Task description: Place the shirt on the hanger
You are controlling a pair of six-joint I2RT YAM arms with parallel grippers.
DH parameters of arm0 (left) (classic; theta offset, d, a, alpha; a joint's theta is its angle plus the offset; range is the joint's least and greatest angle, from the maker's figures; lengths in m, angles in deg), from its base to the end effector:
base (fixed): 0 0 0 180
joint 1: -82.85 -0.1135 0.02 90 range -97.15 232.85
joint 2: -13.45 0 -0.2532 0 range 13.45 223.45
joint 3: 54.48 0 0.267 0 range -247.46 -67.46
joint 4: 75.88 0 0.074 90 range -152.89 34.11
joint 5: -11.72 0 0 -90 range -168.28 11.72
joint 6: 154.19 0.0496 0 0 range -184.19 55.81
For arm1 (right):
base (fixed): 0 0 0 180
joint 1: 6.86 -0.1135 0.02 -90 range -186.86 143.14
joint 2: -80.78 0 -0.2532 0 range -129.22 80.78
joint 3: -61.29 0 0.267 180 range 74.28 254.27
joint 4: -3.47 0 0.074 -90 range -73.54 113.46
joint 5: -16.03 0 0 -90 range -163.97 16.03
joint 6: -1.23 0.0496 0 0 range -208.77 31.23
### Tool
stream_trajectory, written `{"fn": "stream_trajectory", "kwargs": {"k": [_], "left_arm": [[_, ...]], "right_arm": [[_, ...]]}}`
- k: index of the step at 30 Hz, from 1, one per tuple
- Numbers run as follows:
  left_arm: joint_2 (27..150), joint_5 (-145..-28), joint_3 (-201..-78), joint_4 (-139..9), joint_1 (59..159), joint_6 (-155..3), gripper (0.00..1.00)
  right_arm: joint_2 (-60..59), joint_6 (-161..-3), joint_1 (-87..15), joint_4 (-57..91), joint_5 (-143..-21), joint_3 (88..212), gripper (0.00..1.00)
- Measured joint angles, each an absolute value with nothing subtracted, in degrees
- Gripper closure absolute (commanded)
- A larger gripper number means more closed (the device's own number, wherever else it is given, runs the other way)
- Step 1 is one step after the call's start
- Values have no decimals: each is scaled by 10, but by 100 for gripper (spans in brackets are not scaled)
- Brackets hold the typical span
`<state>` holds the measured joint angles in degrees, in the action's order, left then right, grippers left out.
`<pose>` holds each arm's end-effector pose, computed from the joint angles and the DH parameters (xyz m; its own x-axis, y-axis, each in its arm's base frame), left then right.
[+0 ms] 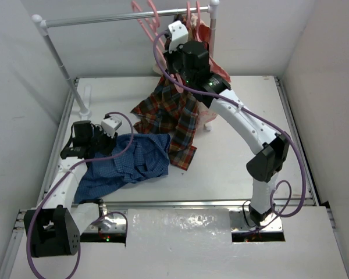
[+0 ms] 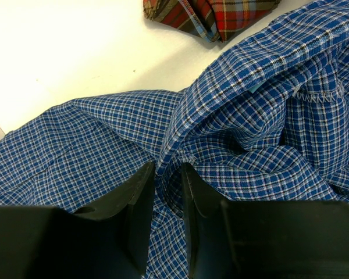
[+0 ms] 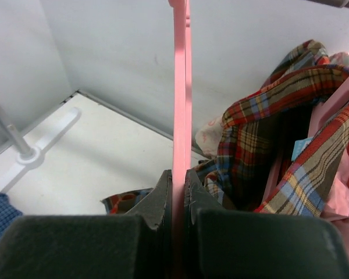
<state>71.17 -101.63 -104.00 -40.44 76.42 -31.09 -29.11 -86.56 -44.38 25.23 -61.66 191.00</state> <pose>0.2363 0.0068 0.2070 -0.4750 0.4510 -0.7556 0.5271 0.8334 0.1661 0.3869 0.2838 0.4380 -0.0433 0.0143 -0.9990 -0.4247 0.9048 0.0313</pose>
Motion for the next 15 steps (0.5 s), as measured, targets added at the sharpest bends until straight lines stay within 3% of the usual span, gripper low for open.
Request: {"fn": "stream_trajectory", "kwargs": {"k": [6, 10, 15], "left_arm": [[704, -1018, -1040, -404, 764, -313, 83], [702, -1022, -1040, -404, 764, -317, 100], [699, -1025, -1040, -404, 764, -317, 100]], "right_arm": [[-228, -859, -444, 240, -660, 1795, 100], [-155, -853, -446, 228, -697, 1668, 100], [-28, -858, -463, 223, -719, 1500, 100]]}}
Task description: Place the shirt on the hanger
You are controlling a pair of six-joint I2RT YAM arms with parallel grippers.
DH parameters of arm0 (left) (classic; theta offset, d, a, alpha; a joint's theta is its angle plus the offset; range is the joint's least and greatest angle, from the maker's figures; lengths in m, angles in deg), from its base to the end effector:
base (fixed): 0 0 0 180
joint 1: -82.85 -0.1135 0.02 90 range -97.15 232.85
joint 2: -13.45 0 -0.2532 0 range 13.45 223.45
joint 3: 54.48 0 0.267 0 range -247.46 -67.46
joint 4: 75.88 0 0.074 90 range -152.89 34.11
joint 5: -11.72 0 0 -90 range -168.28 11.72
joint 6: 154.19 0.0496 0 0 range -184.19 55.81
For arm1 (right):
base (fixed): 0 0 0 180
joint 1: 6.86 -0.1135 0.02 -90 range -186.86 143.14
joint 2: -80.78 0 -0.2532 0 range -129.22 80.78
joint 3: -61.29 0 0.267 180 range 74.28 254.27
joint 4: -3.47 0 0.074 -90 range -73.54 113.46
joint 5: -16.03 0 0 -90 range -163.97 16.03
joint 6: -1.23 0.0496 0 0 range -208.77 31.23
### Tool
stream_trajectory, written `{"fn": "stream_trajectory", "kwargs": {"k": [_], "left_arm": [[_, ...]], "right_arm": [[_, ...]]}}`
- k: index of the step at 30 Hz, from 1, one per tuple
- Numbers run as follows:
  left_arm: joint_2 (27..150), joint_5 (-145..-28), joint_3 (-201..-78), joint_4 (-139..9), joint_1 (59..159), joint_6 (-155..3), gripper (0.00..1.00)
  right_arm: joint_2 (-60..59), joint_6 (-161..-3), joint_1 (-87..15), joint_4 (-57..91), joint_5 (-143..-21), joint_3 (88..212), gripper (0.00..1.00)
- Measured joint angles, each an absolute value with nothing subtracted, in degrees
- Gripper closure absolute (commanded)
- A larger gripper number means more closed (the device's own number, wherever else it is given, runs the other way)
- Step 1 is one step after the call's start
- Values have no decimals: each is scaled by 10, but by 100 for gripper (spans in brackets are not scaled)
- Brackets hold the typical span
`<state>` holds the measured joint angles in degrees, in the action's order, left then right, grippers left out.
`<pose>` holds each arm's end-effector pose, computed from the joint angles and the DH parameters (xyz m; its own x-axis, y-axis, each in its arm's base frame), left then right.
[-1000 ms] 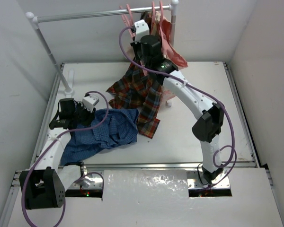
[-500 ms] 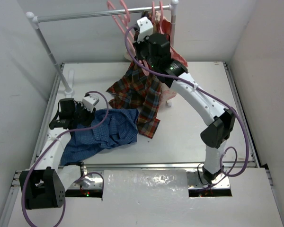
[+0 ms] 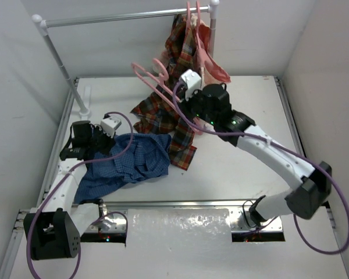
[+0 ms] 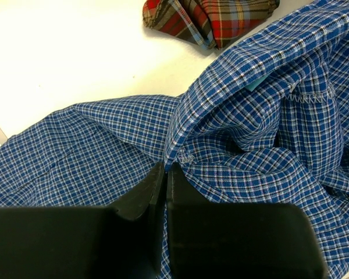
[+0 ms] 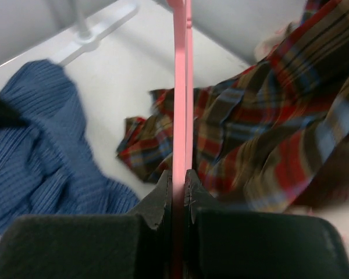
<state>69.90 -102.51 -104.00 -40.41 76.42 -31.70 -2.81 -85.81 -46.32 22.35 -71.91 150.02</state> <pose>0.2340 0.0059 0.2119 -0.4583 0.4413 -0.7715 0.5278 0.8335 0.1632 0.2927 0.2387 0.3597 -0.2145 -0.1098 -0.9705 -0.5979 0.8005 0.0416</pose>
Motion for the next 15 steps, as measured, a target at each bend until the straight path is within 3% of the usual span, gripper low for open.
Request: {"fn": "stream_trajectory", "kwargs": {"k": [8, 15], "left_arm": [[710, -999, -1061, -415, 764, -337, 100], [737, -997, -1116, -439, 764, -366, 100]], "right_arm": [[131, -875, -471, 284, -779, 1371, 100], [186, -877, -475, 352, -844, 1341, 100]]}}
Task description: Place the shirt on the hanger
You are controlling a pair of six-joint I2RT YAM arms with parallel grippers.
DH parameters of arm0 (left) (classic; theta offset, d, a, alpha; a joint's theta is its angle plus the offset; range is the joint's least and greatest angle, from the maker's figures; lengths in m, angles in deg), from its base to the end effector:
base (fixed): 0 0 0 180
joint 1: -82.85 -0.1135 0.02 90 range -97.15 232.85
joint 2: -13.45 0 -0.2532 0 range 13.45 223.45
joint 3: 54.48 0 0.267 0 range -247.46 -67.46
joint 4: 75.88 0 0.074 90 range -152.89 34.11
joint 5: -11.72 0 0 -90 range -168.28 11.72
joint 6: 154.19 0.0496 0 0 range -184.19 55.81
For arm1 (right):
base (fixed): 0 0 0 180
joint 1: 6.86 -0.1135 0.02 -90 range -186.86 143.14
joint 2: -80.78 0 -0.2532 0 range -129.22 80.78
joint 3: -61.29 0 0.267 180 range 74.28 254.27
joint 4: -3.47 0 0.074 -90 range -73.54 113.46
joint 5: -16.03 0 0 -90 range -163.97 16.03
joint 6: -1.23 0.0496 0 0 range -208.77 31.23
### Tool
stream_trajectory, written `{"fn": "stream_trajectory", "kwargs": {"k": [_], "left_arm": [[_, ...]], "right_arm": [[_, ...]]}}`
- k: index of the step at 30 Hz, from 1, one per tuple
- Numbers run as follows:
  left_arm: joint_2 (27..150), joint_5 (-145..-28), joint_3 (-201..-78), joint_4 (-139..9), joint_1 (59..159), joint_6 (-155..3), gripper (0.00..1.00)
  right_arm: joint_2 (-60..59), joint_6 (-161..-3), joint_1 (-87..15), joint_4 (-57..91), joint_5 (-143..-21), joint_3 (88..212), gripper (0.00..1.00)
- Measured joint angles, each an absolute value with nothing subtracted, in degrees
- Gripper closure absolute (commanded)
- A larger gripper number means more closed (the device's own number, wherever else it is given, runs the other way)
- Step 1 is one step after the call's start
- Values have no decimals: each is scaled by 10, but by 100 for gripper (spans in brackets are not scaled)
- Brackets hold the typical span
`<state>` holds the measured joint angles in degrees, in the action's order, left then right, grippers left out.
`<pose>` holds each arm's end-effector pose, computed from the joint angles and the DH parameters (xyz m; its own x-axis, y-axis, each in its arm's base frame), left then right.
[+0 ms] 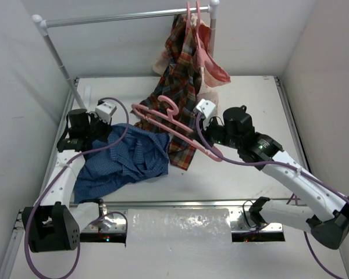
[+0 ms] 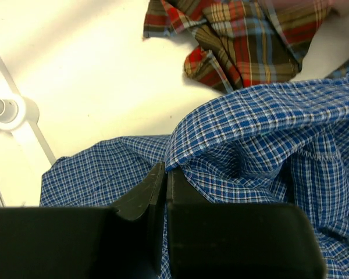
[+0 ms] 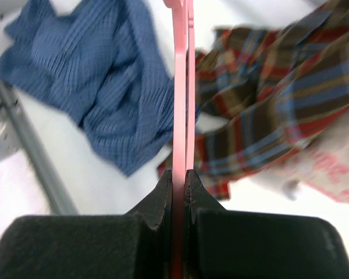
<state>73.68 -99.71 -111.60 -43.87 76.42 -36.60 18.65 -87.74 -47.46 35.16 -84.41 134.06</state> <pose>0.2596 0.0110 0.2497 -0.4174 0.3868 -0.8223 0.4356 0.8793 0.1925 0.2057 0.1882 0.3425 -0.2865 -0.2223 -0.9319 -0.7634 0.6407 0.0819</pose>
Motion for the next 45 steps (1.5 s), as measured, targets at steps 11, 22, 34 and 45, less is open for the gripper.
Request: {"fn": "stream_trajectory", "kwargs": {"k": [11, 22, 34, 45], "left_arm": [[778, -997, -1133, -449, 764, -391, 100], [822, -984, -1163, -451, 764, -393, 100], [841, -992, -1190, -446, 768, -399, 100], [783, -1001, -1162, -429, 769, -357, 100]], "right_arm": [[230, -877, -482, 393, -922, 1287, 100], [258, -877, -487, 419, -951, 1315, 100], [193, -877, -534, 420, -946, 1321, 100], [134, -899, -556, 401, -875, 1368, 100]]}}
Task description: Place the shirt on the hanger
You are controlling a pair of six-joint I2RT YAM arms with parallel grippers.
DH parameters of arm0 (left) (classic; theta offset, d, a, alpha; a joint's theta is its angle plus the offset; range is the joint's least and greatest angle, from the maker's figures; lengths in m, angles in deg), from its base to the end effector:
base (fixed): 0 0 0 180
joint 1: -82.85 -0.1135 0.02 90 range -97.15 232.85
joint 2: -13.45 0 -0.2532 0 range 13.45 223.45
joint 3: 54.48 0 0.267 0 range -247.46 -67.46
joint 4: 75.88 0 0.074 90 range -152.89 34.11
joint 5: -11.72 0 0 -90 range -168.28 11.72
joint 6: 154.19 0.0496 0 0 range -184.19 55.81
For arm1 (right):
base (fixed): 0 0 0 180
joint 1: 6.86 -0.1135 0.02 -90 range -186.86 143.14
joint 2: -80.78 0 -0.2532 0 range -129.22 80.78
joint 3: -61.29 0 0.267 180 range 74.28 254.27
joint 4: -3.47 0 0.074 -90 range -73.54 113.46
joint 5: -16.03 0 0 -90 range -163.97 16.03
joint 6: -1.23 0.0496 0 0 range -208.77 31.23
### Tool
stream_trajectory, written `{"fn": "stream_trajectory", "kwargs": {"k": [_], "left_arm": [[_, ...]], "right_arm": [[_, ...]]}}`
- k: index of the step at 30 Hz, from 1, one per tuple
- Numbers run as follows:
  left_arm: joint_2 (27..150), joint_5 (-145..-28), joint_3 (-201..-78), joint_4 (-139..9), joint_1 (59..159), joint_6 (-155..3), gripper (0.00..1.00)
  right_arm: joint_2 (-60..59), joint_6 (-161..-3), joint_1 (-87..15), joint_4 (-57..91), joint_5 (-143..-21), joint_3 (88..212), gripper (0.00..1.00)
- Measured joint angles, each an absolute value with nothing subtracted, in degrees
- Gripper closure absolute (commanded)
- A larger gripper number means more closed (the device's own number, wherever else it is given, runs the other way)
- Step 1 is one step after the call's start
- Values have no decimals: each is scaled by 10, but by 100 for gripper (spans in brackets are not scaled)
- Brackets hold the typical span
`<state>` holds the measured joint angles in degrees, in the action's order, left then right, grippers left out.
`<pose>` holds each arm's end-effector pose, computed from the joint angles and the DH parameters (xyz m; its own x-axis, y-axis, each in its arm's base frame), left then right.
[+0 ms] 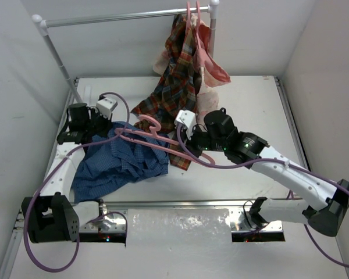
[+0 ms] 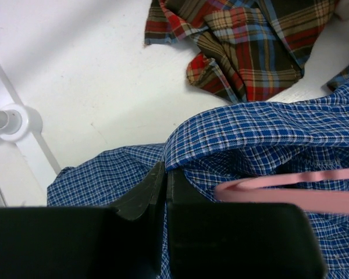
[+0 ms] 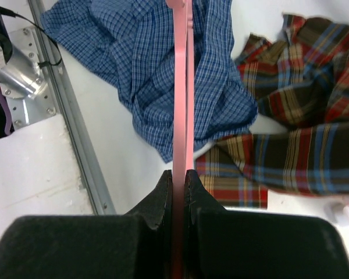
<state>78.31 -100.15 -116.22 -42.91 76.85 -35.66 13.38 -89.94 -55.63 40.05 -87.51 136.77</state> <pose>0.2765 0.0105 0.2575 -0.4180 0.4017 -0.8148 0.4576 0.8679 0.1932 0.1853 0.2291 0.3265 -0.2967 -0.3687 -0.8809 -0.8730 0.4786 0.0937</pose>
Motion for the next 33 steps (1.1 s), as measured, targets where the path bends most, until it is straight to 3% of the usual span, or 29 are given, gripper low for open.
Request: {"fn": "stream_trajectory", "kwargs": {"k": [15, 27, 33], "left_arm": [[729, -1055, -1181, -339, 777, -333, 100], [720, -1157, -1278, -299, 799, -341, 100], [707, -1141, -1265, -301, 883, -348, 100]], "right_arm": [[106, -940, -580, 361, -784, 1370, 100], [60, -959, -580, 329, -880, 1378, 100], [25, -959, -579, 316, -915, 1396, 100]]}}
